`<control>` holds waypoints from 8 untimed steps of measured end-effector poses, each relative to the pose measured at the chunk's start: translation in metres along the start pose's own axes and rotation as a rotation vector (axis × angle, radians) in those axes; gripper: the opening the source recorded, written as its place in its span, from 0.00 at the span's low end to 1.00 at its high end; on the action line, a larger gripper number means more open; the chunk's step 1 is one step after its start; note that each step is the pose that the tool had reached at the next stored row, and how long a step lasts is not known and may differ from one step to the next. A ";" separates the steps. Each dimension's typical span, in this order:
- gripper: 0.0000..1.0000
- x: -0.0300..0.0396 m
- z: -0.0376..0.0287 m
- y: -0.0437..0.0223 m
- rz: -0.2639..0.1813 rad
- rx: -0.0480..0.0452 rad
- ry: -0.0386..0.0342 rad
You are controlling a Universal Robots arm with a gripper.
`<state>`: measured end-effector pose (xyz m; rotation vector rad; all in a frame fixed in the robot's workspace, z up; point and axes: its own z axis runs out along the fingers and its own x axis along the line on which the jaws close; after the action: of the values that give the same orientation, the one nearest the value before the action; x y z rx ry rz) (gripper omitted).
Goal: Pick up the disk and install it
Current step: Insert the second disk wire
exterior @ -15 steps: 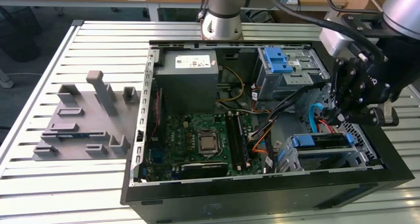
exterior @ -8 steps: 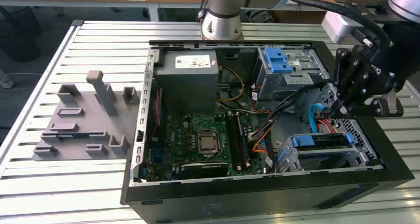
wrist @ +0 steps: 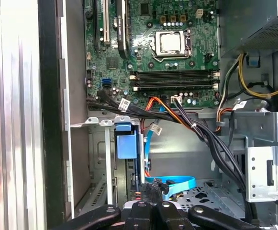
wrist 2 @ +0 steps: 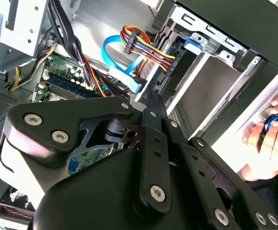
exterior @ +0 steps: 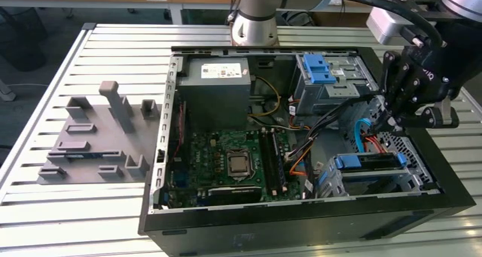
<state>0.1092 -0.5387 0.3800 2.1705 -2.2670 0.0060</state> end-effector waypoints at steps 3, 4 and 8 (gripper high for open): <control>0.11 -0.0015 0.0000 0.0001 0.000 -0.0001 -0.0015; 0.11 -0.0018 0.0000 0.0001 0.000 -0.0001 -0.0020; 0.11 -0.0028 0.0003 0.0001 0.000 -0.0002 -0.0046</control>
<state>0.1092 -0.5359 0.3796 2.1727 -2.2693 0.0008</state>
